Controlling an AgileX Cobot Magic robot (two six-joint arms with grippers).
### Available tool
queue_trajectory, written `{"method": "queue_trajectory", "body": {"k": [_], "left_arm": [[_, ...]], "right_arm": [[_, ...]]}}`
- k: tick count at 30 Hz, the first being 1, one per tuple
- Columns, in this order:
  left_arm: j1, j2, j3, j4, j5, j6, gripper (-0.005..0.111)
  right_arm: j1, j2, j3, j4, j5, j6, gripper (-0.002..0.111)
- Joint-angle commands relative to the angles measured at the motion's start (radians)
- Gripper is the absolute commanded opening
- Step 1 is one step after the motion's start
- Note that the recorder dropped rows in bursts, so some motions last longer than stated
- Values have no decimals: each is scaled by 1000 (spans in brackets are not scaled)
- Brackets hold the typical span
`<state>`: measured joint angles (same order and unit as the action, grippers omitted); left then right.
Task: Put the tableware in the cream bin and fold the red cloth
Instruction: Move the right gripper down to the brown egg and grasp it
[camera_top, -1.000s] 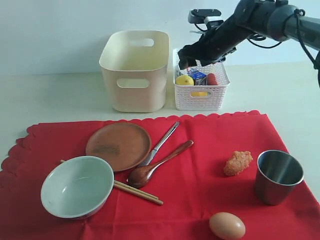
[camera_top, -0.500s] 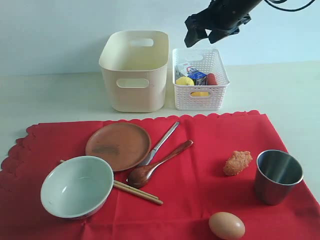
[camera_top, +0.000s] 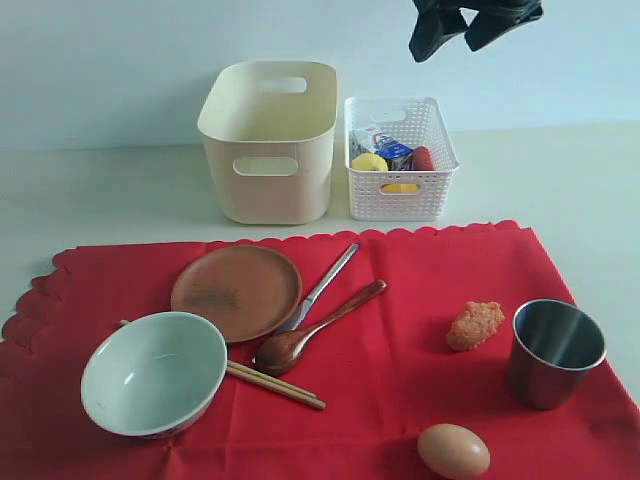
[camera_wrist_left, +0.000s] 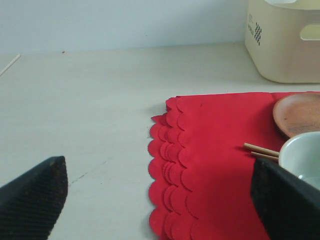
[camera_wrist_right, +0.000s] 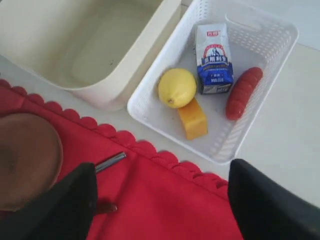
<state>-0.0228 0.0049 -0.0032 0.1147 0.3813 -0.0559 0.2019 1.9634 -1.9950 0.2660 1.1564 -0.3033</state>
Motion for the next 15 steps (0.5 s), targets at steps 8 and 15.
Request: {"method": "queue_trajectory", "body": {"k": [8, 15], "left_arm": [[3, -5, 3, 2, -11, 1, 94], [3, -5, 3, 2, -11, 1, 94]], "right_arm": [[8, -317, 403, 96, -71, -186, 70], [86, -507, 620, 109, -70, -279, 67]]}}
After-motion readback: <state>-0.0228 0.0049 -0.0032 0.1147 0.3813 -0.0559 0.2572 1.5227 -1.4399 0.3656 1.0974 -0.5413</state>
